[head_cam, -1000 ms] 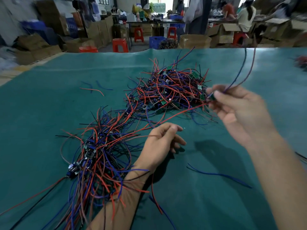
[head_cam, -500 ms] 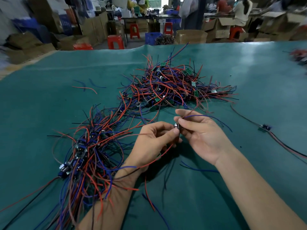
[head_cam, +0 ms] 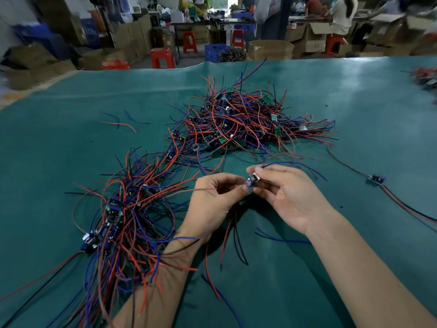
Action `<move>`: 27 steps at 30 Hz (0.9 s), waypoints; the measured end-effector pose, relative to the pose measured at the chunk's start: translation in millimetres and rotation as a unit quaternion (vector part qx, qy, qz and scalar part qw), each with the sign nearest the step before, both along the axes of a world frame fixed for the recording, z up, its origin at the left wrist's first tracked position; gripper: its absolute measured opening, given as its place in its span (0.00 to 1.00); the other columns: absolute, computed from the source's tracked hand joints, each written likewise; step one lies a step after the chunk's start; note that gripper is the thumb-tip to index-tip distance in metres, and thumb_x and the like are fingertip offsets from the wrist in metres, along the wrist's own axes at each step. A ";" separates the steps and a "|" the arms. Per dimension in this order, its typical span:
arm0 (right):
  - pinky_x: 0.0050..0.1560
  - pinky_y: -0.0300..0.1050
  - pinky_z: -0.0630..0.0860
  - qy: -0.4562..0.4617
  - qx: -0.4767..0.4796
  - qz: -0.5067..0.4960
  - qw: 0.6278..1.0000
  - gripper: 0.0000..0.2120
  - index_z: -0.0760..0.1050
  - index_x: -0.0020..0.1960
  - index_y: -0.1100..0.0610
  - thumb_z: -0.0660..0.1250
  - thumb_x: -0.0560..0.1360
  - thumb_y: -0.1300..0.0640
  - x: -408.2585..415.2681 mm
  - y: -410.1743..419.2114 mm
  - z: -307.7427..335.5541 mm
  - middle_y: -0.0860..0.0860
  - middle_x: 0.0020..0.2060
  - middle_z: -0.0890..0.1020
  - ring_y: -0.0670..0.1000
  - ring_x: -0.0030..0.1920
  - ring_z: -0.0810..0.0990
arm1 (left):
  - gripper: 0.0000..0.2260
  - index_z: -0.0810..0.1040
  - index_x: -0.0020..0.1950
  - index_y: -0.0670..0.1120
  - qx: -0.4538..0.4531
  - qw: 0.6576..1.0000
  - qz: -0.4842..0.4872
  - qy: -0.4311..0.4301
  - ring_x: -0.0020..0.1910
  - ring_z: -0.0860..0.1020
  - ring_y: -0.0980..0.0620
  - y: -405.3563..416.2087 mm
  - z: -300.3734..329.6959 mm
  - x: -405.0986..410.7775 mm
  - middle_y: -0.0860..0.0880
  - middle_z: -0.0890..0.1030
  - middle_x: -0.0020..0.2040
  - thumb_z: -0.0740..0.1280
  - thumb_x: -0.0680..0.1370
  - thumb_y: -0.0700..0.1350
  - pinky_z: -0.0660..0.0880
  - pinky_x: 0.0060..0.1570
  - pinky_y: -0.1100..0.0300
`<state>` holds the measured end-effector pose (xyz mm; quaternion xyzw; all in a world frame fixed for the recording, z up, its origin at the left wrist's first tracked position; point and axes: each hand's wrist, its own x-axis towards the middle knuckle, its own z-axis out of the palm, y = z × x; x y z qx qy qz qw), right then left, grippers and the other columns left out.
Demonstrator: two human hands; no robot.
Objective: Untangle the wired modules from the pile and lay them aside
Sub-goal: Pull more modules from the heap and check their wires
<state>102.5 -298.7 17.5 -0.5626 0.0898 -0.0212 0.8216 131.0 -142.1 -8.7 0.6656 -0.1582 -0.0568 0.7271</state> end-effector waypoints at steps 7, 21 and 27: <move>0.42 0.51 0.79 -0.027 -0.207 -0.044 0.977 0.11 0.84 0.40 0.59 0.69 0.80 0.61 2.6 -2.4 -5.5 0.50 0.41 0.87 0.47 0.41 0.83 | 0.04 0.83 0.43 0.39 0.041 0.999 -0.027 -0.005 0.25 0.71 0.64 0.0 1.1 -0.7 0.56 0.79 0.27 0.70 0.77 0.34 0.66 0.29 0.73; 0.35 0.56 0.79 -0.039 -0.232 -0.436 0.869 0.08 0.81 0.42 0.51 0.67 0.79 0.55 13.1 -54.5 -9.3 0.44 0.31 0.78 0.44 0.28 0.75 | 0.04 0.83 0.45 0.38 0.055 0.997 -0.056 0.022 0.23 0.71 0.59 0.5 7.1 -5.7 0.49 0.77 0.27 0.69 0.78 0.35 0.66 0.27 0.70; 0.24 0.40 0.72 0.012 -0.174 -0.254 0.951 0.10 0.81 0.42 0.56 0.71 0.79 0.53 5.9 -32.0 -12.3 0.52 0.35 0.84 0.47 0.29 0.78 | 0.05 0.75 0.47 0.46 0.019 1.000 -0.008 0.023 0.22 0.70 0.58 -1.2 7.2 -3.0 0.50 0.79 0.27 0.65 0.82 0.38 0.66 0.25 0.68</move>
